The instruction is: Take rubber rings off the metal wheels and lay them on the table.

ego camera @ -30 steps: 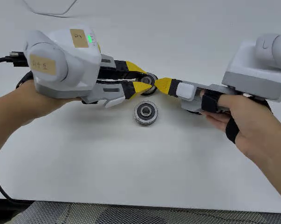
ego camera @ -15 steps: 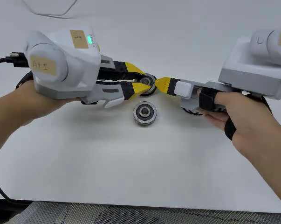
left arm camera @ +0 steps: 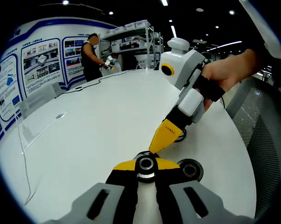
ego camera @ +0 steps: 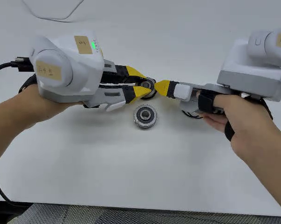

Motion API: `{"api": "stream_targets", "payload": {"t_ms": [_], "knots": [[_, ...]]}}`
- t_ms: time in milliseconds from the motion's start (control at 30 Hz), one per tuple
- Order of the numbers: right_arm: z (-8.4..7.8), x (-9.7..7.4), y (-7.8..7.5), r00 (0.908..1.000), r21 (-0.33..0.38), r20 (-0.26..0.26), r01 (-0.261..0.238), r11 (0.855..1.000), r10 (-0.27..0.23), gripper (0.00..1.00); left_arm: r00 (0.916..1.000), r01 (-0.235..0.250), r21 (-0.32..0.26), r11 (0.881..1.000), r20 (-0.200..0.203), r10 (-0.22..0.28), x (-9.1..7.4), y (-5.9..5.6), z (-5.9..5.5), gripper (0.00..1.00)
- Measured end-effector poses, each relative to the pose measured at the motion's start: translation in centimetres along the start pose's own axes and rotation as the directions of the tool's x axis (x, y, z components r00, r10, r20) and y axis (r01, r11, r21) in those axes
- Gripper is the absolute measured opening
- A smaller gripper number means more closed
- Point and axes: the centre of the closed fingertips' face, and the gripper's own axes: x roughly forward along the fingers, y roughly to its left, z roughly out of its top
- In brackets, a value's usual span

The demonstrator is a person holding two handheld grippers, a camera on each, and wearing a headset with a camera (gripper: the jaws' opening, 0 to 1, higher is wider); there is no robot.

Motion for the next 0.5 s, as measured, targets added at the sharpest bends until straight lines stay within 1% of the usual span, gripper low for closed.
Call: {"api": "stream_targets", "payload": {"t_ms": [200, 500], "knots": [[0.0, 0.0, 0.4, 0.9998, 0.014, -0.002, -0.018, 1.000, 0.018, 0.00, 1.0000, -0.002, -0.004, 1.000, 0.002, 0.002, 0.0, 0.0, 0.0, 0.12], [0.0, 0.0, 1.2, 0.9989, 0.007, -0.007, -0.046, 0.999, 0.046, 0.00, 1.0000, -0.001, -0.002, 1.000, 0.005, 0.001, 0.0, 0.0, 0.0, 0.12]]}}
